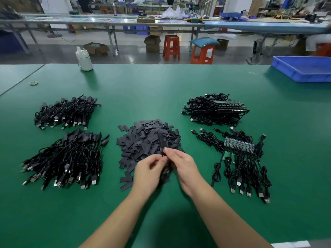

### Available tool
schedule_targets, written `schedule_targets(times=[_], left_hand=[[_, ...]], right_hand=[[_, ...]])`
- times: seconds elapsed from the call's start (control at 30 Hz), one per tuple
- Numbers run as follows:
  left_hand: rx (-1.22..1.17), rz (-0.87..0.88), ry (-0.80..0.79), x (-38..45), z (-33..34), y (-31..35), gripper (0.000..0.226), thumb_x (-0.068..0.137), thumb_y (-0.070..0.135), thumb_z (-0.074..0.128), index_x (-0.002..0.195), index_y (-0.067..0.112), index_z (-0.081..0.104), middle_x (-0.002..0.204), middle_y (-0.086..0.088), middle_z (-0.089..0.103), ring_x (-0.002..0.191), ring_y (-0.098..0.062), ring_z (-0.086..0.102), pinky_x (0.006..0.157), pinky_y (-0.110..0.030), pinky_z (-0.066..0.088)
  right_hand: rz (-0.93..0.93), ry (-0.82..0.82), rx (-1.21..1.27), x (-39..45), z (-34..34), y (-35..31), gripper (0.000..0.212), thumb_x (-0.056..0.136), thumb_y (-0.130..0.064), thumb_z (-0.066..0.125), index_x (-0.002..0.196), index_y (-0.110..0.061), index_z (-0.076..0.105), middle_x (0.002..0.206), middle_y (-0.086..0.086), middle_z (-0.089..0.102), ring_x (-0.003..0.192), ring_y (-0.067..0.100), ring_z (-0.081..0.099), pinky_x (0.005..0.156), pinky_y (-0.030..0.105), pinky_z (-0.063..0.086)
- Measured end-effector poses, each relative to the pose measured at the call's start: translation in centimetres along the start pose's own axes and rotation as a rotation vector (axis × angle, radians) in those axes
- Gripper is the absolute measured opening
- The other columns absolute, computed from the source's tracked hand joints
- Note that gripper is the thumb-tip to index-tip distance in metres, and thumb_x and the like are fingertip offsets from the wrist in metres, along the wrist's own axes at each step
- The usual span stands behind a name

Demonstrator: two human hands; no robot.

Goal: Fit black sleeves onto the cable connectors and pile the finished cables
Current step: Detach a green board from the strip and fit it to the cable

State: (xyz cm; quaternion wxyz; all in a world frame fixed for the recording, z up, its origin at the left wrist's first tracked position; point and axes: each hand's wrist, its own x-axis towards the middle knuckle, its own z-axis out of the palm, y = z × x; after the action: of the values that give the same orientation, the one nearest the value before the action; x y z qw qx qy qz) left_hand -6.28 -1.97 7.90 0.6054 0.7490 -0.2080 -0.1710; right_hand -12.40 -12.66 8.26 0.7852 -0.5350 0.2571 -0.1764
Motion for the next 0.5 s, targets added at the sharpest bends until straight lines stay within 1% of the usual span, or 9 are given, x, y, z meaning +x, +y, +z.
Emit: schedule_targets(times=[0.07, 0.1, 0.17, 0.23, 0.3, 0.37, 0.4, 0.43, 0.5], left_hand=[[0.123, 0.003, 0.067, 1.2, -2.6, 0.6, 0.011, 0.09, 0.028, 0.069, 0.081, 0.028, 0.075, 0.076, 0.013, 0.073, 0.07, -0.002, 0.065, 0.067, -0.022, 0.05], [0.205, -0.007, 0.085, 1.9, -4.3, 0.8, 0.01, 0.09, 0.032, 0.069, 0.083, 0.03, 0.075, 0.076, 0.017, 0.073, 0.071, -0.005, 0.067, 0.067, -0.025, 0.053], [0.409, -0.017, 0.101, 3.5, -8.3, 0.9, 0.011, 0.09, 0.037, 0.066, 0.09, 0.031, 0.075, 0.071, 0.015, 0.071, 0.065, -0.014, 0.067, 0.057, -0.029, 0.054], [0.595, -0.03, 0.153, 5.1, -12.2, 0.6, 0.017, 0.092, 0.036, 0.064, 0.099, 0.026, 0.075, 0.07, 0.016, 0.068, 0.058, -0.013, 0.064, 0.048, -0.021, 0.045], [0.765, -0.061, 0.243, 6.5, -15.7, -0.2, 0.019, 0.094, 0.033, 0.061, 0.101, 0.022, 0.075, 0.072, 0.012, 0.068, 0.059, -0.015, 0.061, 0.05, -0.022, 0.043], [0.99, -0.084, 0.319, 7.5, -18.4, -1.4, 0.022, 0.095, 0.032, 0.057, 0.101, 0.019, 0.074, 0.074, 0.0, 0.069, 0.065, -0.023, 0.061, 0.056, -0.028, 0.047], [1.097, -0.113, 0.341, 7.9, -19.3, -2.0, 0.022, 0.096, 0.031, 0.055, 0.099, 0.019, 0.073, 0.074, -0.004, 0.068, 0.066, -0.026, 0.06, 0.058, -0.03, 0.049], [1.179, -0.158, 0.347, 8.1, -20.0, -2.6, 0.024, 0.096, 0.031, 0.052, 0.096, 0.019, 0.072, 0.073, -0.005, 0.067, 0.066, -0.028, 0.06, 0.057, -0.03, 0.049], [1.261, -0.225, 0.334, 8.3, -20.7, -3.6, 0.027, 0.098, 0.032, 0.049, 0.093, 0.017, 0.07, 0.072, -0.004, 0.063, 0.066, -0.027, 0.058, 0.055, -0.029, 0.047]], right_hand=[[-0.109, 0.015, -0.388, 0.7, -1.3, -1.2, 0.017, 0.094, -0.032, 0.066, 0.109, -0.027, 0.074, 0.106, -0.016, 0.074, 0.099, -0.002, 0.066, 0.085, 0.014, 0.048], [-0.162, 0.063, -0.637, 1.4, -2.6, -1.9, 0.02, 0.096, -0.035, 0.063, 0.113, -0.029, 0.072, 0.108, -0.02, 0.07, 0.1, -0.003, 0.063, 0.084, 0.014, 0.047], [-0.258, 0.219, -1.028, 2.7, -6.1, -3.5, 0.024, 0.098, -0.032, 0.058, 0.117, -0.024, 0.071, 0.114, -0.011, 0.068, 0.108, 0.008, 0.059, 0.092, 0.029, 0.05], [-0.314, 0.375, -1.307, 4.3, -10.2, -5.1, 0.027, 0.099, -0.027, 0.056, 0.119, -0.02, 0.071, 0.121, 0.0, 0.069, 0.116, 0.021, 0.055, 0.1, 0.038, 0.046], [-0.243, 0.448, -1.573, 5.8, -14.1, -6.4, 0.036, 0.1, -0.03, 0.052, 0.132, -0.019, 0.062, 0.135, 0.006, 0.061, 0.128, 0.028, 0.047, 0.108, 0.043, 0.039], [-0.066, 0.419, -1.728, 7.1, -17.4, -7.3, 0.05, 0.102, -0.035, 0.048, 0.149, -0.018, 0.043, 0.153, 0.006, 0.044, 0.143, 0.031, 0.033, 0.115, 0.046, 0.032], [0.016, 0.377, -1.755, 7.6, -18.6, -7.5, 0.055, 0.103, -0.037, 0.046, 0.153, -0.018, 0.035, 0.158, 0.005, 0.037, 0.146, 0.032, 0.028, 0.117, 0.046, 0.03], [0.077, 0.331, -1.763, 7.9, -19.5, -7.5, 0.057, 0.103, -0.039, 0.045, 0.155, -0.019, 0.03, 0.158, 0.006, 0.037, 0.147, 0.032, 0.028, 0.117, 0.047, 0.03], [0.124, 0.28, -1.741, 7.9, -20.2, -7.6, 0.056, 0.102, -0.04, 0.048, 0.153, -0.02, 0.034, 0.15, 0.01, 0.048, 0.139, 0.033, 0.042, 0.11, 0.047, 0.04]])
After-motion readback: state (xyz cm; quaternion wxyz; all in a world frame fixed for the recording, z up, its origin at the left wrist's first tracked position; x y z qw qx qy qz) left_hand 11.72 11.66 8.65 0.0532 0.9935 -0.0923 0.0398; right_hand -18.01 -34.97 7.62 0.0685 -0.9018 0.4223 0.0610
